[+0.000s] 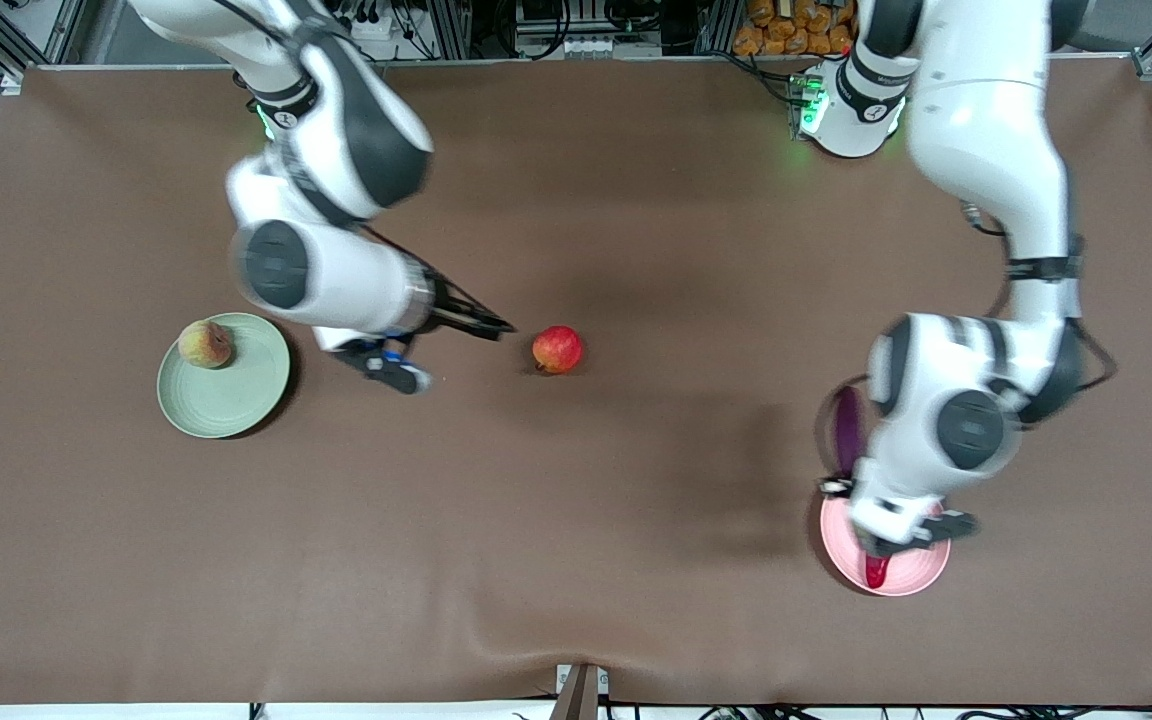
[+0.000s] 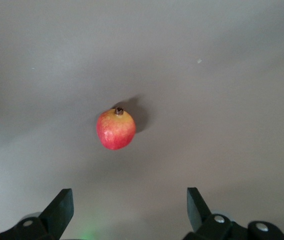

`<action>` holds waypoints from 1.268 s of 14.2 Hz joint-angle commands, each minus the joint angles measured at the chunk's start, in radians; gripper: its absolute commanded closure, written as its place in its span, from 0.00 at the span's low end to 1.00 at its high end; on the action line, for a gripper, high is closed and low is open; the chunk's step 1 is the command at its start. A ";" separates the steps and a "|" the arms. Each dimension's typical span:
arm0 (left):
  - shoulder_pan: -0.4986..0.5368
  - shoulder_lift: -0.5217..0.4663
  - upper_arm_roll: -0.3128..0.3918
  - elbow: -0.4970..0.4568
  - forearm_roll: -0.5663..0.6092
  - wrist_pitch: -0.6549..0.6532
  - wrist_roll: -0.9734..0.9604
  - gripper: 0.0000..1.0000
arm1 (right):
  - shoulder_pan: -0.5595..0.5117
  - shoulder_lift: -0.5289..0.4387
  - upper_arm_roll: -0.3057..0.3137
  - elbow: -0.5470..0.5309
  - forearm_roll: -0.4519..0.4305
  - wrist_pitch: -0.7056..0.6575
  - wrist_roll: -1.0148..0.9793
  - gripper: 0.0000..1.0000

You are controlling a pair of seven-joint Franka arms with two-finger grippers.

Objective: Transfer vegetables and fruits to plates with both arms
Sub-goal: 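Grasp the purple eggplant with the left gripper while the right gripper reaches the pomegranate, then carry the eggplant to the pink plate while the right gripper lifts the pomegranate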

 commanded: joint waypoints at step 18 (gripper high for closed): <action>0.161 0.149 -0.085 -0.002 -0.008 0.367 0.116 1.00 | 0.173 0.274 0.019 -0.068 -0.165 0.448 0.304 0.52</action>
